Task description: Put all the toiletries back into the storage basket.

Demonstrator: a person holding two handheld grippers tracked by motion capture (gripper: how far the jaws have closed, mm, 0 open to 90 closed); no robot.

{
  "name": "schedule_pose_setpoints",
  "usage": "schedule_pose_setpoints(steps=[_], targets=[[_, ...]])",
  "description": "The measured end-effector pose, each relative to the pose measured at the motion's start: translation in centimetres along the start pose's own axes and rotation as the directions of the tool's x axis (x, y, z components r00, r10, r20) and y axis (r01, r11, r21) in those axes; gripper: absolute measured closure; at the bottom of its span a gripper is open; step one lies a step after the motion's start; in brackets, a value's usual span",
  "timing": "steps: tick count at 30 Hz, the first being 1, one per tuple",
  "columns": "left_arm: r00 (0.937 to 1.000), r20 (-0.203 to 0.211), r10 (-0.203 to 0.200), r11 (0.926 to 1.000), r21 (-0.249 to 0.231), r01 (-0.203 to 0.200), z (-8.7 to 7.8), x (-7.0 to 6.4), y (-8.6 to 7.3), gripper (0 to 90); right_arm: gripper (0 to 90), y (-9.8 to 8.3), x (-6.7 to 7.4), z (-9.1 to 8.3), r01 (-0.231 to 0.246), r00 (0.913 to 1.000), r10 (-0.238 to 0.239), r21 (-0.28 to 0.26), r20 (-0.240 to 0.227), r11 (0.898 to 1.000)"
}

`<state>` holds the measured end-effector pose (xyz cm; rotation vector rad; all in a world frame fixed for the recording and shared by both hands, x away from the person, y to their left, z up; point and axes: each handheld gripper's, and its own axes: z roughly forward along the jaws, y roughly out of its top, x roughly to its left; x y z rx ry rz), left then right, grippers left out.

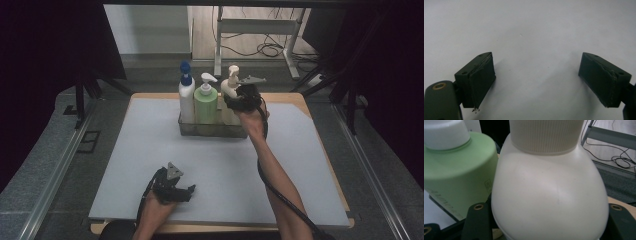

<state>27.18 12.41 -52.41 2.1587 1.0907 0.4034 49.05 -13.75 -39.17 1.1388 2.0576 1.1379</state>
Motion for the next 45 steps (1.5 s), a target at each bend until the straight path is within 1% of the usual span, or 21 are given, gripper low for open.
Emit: schedule_pose_setpoints(steps=[8,12,22,32,36,39,42,45], targets=[[1.0,0.0,0.0,1.0,0.0,0.0,0.0,0.0,0.0,12.9,37.9,-0.7,0.3,0.2,0.017,0.9997,-0.016,0.038,-0.016,0.999],[1.0,0.0,0.0,1.0,0.0,0.0,0.0,0.0,0.0,13.0,37.9,-1.1,0.2,0.4,0.008,0.9998,-0.007,0.051,-0.016,0.999],[1.0,0.0,0.0,1.0,0.001,0.0,0.0,0.0,0.0,12.9,37.8,-2.0,0.1,0.9,0.003,0.9999,-0.002,0.077,-0.015,0.997],[1.0,-0.001,0.0,1.0,0.002,0.0,0.0,0.0,0.0,13.0,36.8,-2.3,-0.6,0.8,-0.04,0.9977,0.044,0.074,-0.051,0.996],[1.0,-0.001,0.001,1.0,0.002,-0.001,0.0,0.0,0.0,12.9,35.3,-2.3,-0.7,0.8,-0.039,0.9967,0.044,0.077,-0.069,0.996],[1.0,-0.001,0.001,1.0,0.002,-0.001,0.0,0.0,0.0,12.9,31.1,-2.3,-0.8,0.8,-0.023,0.9952,0.031,0.085,-0.093,0.996],[1.0,-0.001,0.001,1.0,0.002,-0.001,0.0,0.0,0.0,12.9,26.5,-2.5,-0.8,0.8,0.003,0.9958,0.005,0.088,-0.091,0.996],[1.0,-0.001,0.001,1.0,0.002,-0.001,0.0,0.0,0.0,12.9,24.3,-2.8,-0.7,0.7,0.01,0.9952,-0.001,0.094,-0.098,0.996]])
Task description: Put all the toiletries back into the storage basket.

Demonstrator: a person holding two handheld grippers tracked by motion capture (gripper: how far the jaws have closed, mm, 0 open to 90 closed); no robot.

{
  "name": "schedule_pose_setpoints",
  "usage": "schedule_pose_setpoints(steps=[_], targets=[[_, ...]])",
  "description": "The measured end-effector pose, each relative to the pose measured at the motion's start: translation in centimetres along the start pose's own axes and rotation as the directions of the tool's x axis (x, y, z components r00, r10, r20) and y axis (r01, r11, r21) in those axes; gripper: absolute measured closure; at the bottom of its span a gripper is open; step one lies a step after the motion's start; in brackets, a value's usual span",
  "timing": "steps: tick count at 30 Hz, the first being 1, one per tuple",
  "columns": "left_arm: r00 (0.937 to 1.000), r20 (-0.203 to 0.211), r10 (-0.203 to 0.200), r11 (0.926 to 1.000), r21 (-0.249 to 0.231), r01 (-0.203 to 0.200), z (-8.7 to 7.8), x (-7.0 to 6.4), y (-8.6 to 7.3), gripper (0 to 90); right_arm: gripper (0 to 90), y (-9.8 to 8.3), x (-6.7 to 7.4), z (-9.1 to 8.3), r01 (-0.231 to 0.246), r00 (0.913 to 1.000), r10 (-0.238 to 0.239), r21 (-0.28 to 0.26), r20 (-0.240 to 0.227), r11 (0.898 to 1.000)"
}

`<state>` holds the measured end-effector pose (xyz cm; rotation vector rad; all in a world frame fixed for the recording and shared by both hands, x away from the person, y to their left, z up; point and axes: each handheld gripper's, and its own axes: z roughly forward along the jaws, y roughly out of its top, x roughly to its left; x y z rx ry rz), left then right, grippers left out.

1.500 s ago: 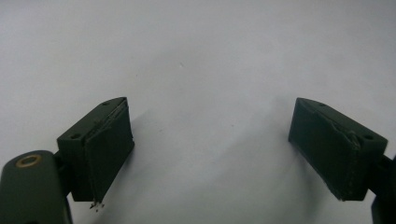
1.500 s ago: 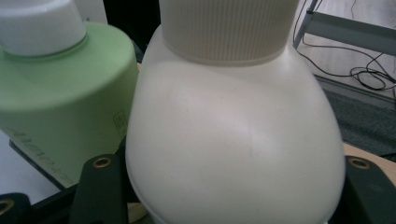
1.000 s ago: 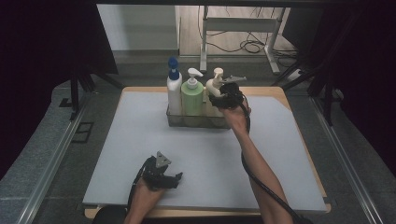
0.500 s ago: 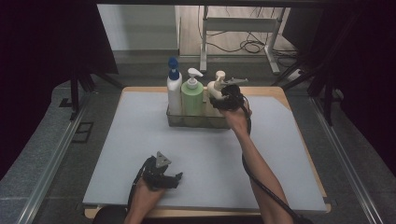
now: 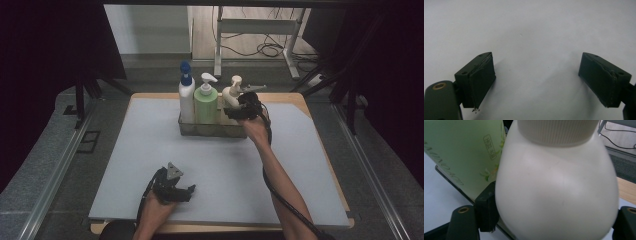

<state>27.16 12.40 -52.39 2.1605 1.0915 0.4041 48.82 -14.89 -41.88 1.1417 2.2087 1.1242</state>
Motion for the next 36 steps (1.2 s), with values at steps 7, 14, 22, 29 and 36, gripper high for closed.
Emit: schedule_pose_setpoints(steps=[7,14,22,29,36], targets=[[1.0,0.0,0.001,1.0,-0.002,-0.001,0.0,0.0,0.0,12.9,23.9,-0.6,-0.1,-0.6,0.015,0.9997,-0.015,0.013,-0.018,1.0],[1.0,0.0,0.001,1.0,-0.001,-0.001,0.0,0.0,0.0,12.9,29.2,-1.3,-0.4,-1.8,0.014,0.9995,-0.013,0.017,-0.028,1.0],[1.0,0.0,0.002,1.0,-0.001,-0.002,0.0,0.0,0.0,12.9,37.1,-2.4,-1.2,-3.2,0.001,0.999,0.0,0.015,-0.046,1.0],[1.0,0.001,-0.001,1.0,-0.002,0.001,0.0,0.0,0.0,13.0,44.0,-3.4,-2.4,-4.4,-0.017,0.9982,0.018,0.02,-0.057,1.0],[1.0,0.001,-0.001,1.0,-0.002,0.001,0.0,0.0,0.0,12.9,66.0,-3.9,-3.2,-4.9,-0.031,0.9993,0.032,0.041,-0.021,0.999]])
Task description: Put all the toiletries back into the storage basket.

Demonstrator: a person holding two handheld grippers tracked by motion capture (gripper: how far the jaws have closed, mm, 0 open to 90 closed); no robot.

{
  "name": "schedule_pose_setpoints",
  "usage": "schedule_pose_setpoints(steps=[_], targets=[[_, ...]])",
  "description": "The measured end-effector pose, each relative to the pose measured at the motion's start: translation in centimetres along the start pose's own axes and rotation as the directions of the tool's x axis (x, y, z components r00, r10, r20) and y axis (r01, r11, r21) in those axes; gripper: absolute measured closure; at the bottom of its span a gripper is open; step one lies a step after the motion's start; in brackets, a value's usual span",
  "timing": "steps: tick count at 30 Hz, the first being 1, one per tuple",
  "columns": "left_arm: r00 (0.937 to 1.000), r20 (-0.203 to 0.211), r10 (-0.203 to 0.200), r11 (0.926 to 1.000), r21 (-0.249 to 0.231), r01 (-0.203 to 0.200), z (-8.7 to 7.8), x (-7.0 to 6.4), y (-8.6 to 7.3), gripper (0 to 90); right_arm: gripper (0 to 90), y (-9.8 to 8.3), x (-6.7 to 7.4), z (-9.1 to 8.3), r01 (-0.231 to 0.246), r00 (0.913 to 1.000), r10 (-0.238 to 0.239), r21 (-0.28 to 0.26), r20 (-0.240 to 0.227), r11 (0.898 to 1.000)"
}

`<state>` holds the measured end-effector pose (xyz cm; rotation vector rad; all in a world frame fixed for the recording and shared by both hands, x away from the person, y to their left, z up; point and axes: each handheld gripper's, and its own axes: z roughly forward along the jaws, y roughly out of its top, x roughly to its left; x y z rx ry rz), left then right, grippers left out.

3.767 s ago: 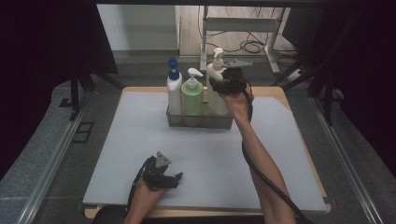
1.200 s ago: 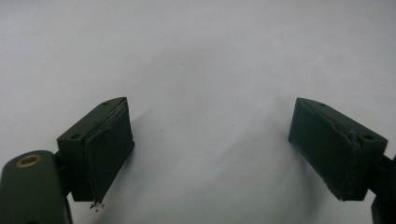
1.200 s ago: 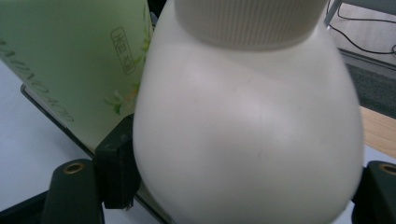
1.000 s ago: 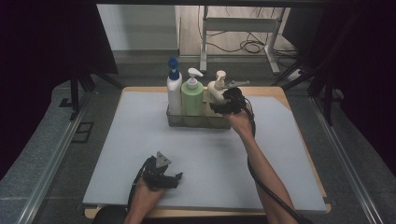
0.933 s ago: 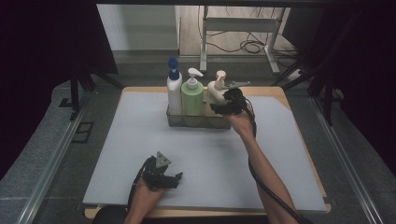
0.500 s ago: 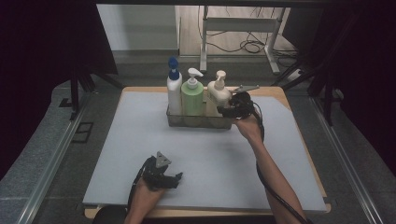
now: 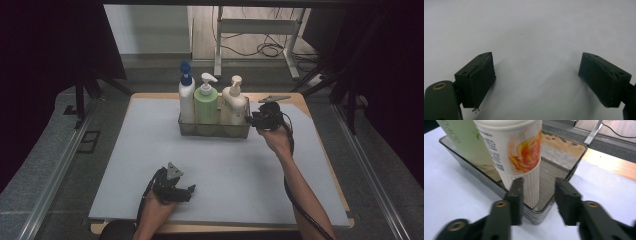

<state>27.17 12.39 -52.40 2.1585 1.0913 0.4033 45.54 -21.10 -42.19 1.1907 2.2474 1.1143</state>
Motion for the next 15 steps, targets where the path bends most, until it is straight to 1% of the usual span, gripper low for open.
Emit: schedule_pose_setpoints(steps=[3,5,8,10,12,15], targets=[[1.0,-0.001,0.003,1.0,0.002,-0.003,0.0,0.0,0.0,12.9,72.5,0.0,-0.1,0.3,-0.001,0.9999,0.001,0.011,0.015,1.0],[1.0,0.0,0.002,1.0,0.0,-0.002,0.0,0.0,0.0,12.9,73.9,0.1,-0.2,0.7,0.001,0.9994,-0.002,0.014,0.034,1.0],[1.0,0.0,0.001,1.0,0.0,-0.001,0.0,0.0,0.0,13.0,80.0,0.2,-0.3,1.3,-0.017,0.9993,0.017,0.007,0.033,1.0],[1.0,-0.001,0.002,1.0,0.001,-0.002,0.0,0.0,0.0,13.0,84.6,0.3,-0.5,1.9,-0.008,0.9988,0.008,0.014,0.048,1.0],[1.0,0.0,0.002,1.0,0.001,-0.002,0.0,0.0,0.0,12.9,87.3,0.3,-0.6,2.4,-0.007,0.9985,0.006,0.017,0.055,1.0],[1.0,0.0,0.001,1.0,0.001,-0.001,0.0,0.0,0.0,12.9,88.9,0.5,-0.8,3.1,-0.012,0.9982,0.01,0.019,0.06,1.0]])
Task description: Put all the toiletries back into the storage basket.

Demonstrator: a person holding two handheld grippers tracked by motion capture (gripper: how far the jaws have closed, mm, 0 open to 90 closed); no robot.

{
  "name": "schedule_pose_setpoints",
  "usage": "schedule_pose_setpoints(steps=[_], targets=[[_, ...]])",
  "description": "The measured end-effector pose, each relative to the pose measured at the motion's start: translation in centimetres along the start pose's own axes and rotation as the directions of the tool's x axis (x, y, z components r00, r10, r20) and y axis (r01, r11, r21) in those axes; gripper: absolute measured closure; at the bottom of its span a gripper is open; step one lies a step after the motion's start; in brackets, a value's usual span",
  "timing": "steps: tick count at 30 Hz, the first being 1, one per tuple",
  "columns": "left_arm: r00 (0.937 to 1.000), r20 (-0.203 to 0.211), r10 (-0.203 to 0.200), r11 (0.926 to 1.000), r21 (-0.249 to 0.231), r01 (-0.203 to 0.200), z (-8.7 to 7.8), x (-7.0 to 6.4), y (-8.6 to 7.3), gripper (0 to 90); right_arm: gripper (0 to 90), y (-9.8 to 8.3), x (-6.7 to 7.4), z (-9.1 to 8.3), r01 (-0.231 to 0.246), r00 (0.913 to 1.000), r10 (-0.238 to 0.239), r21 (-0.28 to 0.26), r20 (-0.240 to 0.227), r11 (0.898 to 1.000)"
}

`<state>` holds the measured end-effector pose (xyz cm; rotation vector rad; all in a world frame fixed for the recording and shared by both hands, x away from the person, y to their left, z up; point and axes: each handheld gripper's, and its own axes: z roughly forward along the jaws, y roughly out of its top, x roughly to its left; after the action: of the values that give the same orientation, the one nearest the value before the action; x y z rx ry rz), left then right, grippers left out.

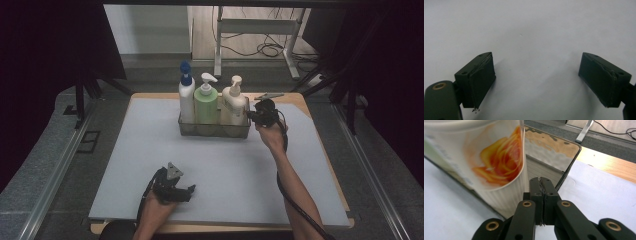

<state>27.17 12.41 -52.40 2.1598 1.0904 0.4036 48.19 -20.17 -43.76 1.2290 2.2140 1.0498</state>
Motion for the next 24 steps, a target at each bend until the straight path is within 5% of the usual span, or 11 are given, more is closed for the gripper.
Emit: schedule_pose_setpoints(steps=[24], targets=[[1.0,0.0,-0.001,1.0,0.001,0.001,0.0,0.0,0.0,12.9,86.2,0.4,1.4,2.8,0.012,0.9998,-0.012,0.034,-0.014,0.999]])
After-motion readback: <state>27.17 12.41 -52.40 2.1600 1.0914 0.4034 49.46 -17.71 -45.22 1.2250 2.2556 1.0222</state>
